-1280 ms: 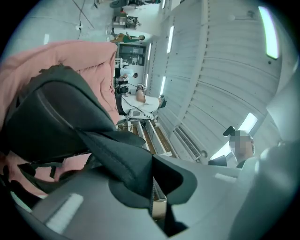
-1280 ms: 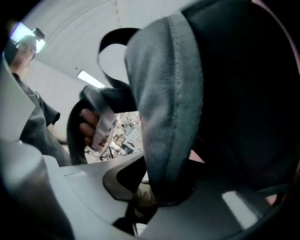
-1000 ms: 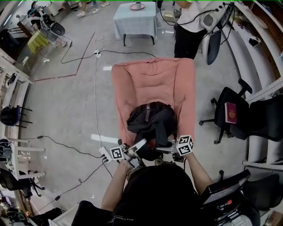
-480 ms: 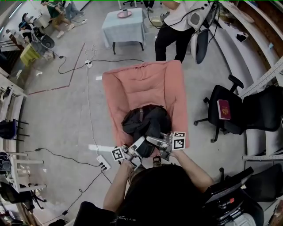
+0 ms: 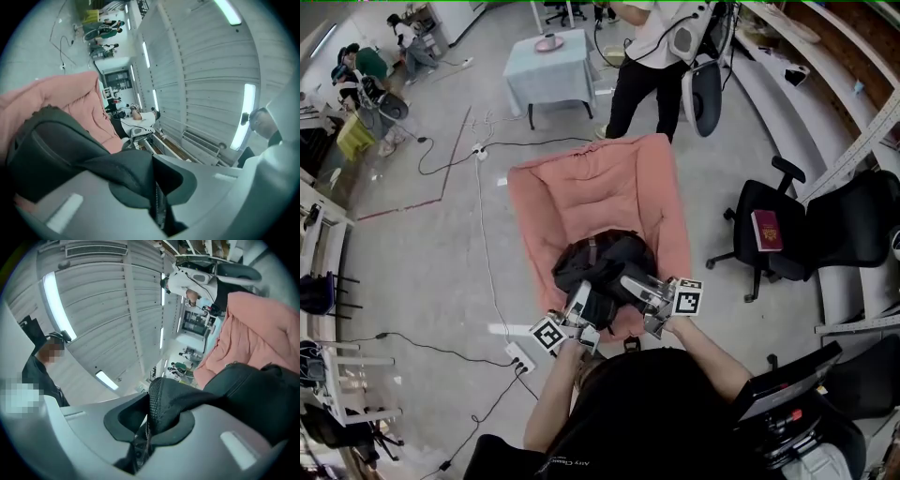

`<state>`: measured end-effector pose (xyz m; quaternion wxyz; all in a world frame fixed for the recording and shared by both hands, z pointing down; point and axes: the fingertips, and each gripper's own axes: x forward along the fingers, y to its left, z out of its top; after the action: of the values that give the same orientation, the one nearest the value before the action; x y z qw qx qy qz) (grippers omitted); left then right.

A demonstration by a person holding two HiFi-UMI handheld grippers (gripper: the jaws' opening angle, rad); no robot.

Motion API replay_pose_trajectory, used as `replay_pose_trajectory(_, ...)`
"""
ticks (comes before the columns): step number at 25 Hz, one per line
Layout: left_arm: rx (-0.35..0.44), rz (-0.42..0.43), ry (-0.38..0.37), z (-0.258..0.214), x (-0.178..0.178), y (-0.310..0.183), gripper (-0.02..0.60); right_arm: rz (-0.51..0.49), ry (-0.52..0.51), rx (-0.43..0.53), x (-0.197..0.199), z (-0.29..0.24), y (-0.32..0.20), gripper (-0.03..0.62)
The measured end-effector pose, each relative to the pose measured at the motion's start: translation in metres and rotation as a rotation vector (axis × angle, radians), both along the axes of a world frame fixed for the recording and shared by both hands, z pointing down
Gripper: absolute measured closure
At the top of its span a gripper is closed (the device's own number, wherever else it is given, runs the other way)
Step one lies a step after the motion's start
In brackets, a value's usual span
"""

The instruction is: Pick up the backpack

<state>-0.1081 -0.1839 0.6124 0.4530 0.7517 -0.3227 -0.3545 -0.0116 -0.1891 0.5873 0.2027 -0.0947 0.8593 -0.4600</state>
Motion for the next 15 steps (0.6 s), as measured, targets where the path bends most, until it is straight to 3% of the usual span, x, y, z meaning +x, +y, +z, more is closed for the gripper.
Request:
replay_pose_trajectory(3,-0.037,-0.142,-0.064,0.003,-0.010,-0.013,0.565,0.153,0.114,0.006,0.009,0.001,-0.021,0.543)
replay_pose_trajectory(6,-0.098,-0.257,-0.280,0.016,-0.016,-0.021,0.565,0.310,0.225,-0.023,0.022,0.013,-0.039,0.543)
replay_pose_trajectory(9,-0.134,-0.252,-0.464,0.027,-0.002,-0.023,0.563,0.461,0.387,-0.071,0.036,0.038,-0.052,0.545)
replay_pose_trajectory(12,-0.170,-0.226,-0.663,0.042,0.001,-0.023,0.560,0.481,0.602,0.012,0.028,0.058,-0.053,0.545)
replay_pose_trajectory(15,-0.212,-0.240,-0.781,0.054,-0.009,-0.021,0.561,0.376,0.830,0.247,0.004,0.065,-0.040,0.543)
